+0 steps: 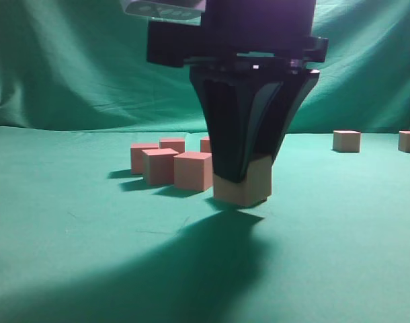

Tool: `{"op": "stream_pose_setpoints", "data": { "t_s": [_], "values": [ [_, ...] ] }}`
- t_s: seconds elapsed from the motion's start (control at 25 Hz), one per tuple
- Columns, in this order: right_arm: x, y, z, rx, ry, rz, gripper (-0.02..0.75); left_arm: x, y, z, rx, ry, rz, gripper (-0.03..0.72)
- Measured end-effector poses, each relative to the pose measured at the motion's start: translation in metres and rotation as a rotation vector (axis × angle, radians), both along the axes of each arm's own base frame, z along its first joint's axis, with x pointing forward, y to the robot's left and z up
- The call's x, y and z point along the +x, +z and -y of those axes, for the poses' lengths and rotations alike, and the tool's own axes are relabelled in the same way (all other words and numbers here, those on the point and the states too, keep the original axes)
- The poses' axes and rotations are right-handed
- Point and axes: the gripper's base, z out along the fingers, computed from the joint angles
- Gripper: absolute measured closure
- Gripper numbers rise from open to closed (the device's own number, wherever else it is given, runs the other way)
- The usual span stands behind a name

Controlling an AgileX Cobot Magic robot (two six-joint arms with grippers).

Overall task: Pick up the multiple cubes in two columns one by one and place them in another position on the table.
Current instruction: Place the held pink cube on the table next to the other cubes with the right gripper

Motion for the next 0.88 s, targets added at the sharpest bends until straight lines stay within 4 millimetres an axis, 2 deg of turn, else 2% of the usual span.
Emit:
{"op": "stream_pose_setpoints", "data": {
  "t_s": [0.48, 0.88],
  "values": [
    [0.0003, 0.0001, 0.0000, 0.005, -0.023, 0.001, 0.470, 0.0000, 0.0000, 0.0000, 0.000, 0.000, 0.000, 0.688],
    [0.0014, -0.0094, -0.0014, -0.017, -0.025, -0.016, 0.470, 0.0000, 0.0000, 0.0000, 0.000, 0.000, 0.000, 0.688]
  ]
}}
